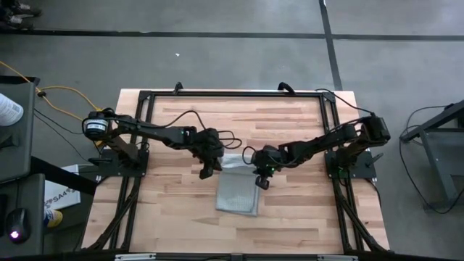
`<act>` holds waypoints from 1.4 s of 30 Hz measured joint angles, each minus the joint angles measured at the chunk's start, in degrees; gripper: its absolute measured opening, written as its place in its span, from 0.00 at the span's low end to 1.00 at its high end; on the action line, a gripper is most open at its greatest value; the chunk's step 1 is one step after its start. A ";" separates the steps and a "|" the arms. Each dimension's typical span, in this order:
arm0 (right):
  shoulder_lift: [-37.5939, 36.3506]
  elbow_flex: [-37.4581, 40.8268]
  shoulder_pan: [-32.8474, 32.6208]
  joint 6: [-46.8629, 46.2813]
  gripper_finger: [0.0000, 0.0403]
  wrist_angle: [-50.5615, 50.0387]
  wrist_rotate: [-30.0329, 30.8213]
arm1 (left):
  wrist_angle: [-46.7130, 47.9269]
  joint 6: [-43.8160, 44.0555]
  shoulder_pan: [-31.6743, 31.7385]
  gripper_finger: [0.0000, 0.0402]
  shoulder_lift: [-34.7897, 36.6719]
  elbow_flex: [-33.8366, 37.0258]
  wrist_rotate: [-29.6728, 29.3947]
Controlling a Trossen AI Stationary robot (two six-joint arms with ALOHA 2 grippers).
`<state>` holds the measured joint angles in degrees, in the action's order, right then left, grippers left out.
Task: Fold microfiber towels
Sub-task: Fold the gray microfiber towel
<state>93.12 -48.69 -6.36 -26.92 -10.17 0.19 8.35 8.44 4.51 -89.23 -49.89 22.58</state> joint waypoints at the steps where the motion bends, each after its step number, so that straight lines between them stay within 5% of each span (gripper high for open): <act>1: 0.00 0.00 0.36 0.20 0.01 0.00 0.90 | -0.50 -0.46 0.01 0.00 0.00 0.00 -0.99; 5: 0.00 -0.02 2.65 1.63 0.01 -0.02 3.10 | -1.13 -2.50 2.32 0.00 -0.02 -0.66 -4.97; 28: -1.39 -0.11 18.27 16.66 0.01 1.93 7.49 | -2.33 -11.57 16.60 0.00 0.25 -5.76 -5.57; 42: -6.34 -0.11 14.76 12.48 0.01 -2.93 3.96 | 6.55 -10.61 14.69 0.00 0.26 -5.82 -5.17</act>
<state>86.78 -48.80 8.40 -14.43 -13.10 4.15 14.89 -2.17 19.21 -88.97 -55.70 17.41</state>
